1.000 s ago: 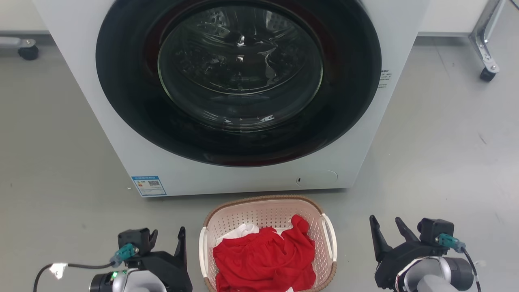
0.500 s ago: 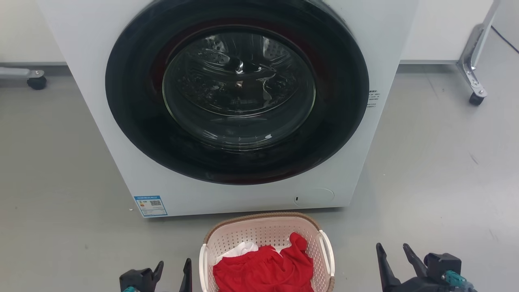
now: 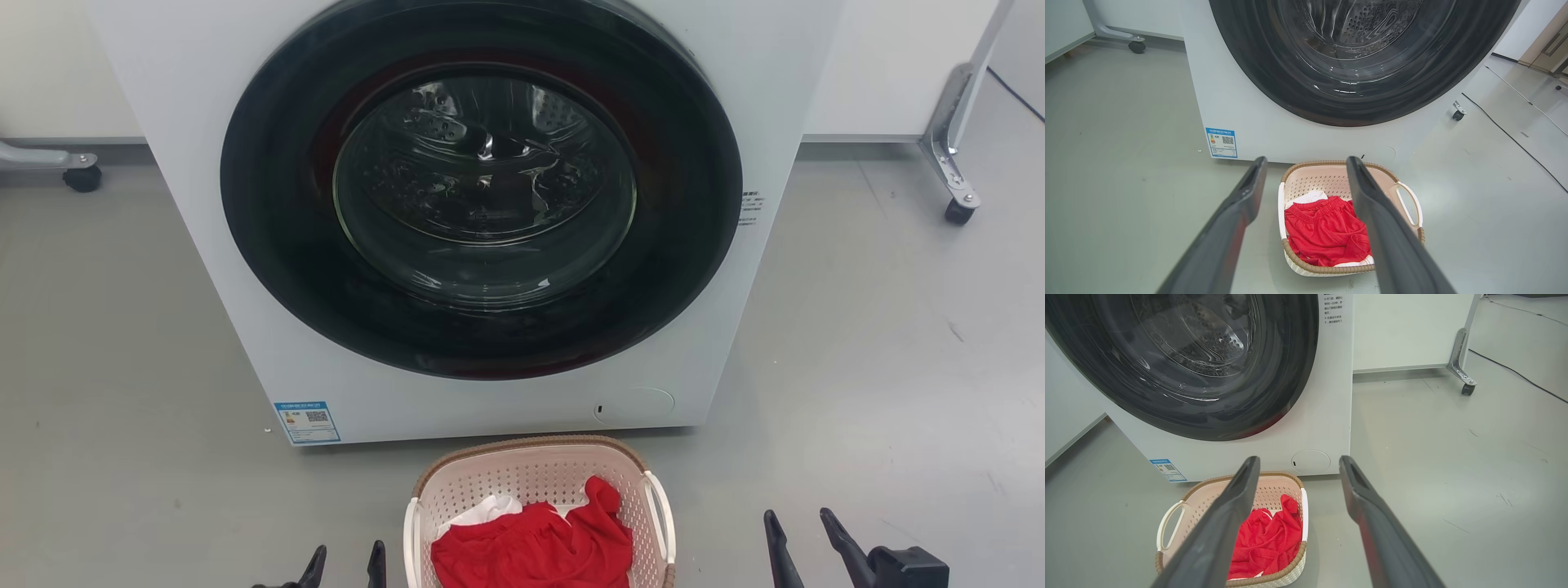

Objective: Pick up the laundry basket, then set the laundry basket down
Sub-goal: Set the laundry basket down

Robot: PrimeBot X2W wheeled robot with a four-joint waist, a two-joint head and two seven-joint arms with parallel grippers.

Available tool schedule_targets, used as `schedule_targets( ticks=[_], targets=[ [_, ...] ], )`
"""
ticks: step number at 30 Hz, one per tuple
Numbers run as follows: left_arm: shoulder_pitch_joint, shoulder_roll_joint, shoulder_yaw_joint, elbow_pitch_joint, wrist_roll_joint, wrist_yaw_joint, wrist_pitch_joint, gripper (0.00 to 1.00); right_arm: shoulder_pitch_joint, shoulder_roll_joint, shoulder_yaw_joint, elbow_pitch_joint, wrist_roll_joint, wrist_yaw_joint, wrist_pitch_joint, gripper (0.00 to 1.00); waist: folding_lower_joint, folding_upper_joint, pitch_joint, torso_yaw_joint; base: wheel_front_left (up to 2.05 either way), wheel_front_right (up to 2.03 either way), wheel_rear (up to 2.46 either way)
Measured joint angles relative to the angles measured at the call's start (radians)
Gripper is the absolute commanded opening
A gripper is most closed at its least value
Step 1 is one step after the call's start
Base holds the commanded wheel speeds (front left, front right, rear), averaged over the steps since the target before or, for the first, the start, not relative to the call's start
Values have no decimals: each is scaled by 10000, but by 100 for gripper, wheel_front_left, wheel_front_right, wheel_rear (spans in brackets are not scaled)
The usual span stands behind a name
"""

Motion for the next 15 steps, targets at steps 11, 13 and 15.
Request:
schedule_targets(
  ticks=[11, 13, 15],
  targets=[
    [949, -347, 671, -1037, 1187, 0, 0, 100, 734, -46, -453, -1035, -418, -121, 0, 100, 1, 0, 6, 49, 0, 0, 0],
    [1071, -405, 809, -1200, 1315, 0, 0, 100, 849, -56, -548, -1172, -443, -132, -2, 100, 1, 0, 23, 62, 0, 0, 0],
    [1180, -441, 934, -1323, 1480, 2, 0, 100, 941, -75, -625, -1266, -514, -159, 0, 100, 1, 0, 44, 73, 0, 0, 0]
  ],
)
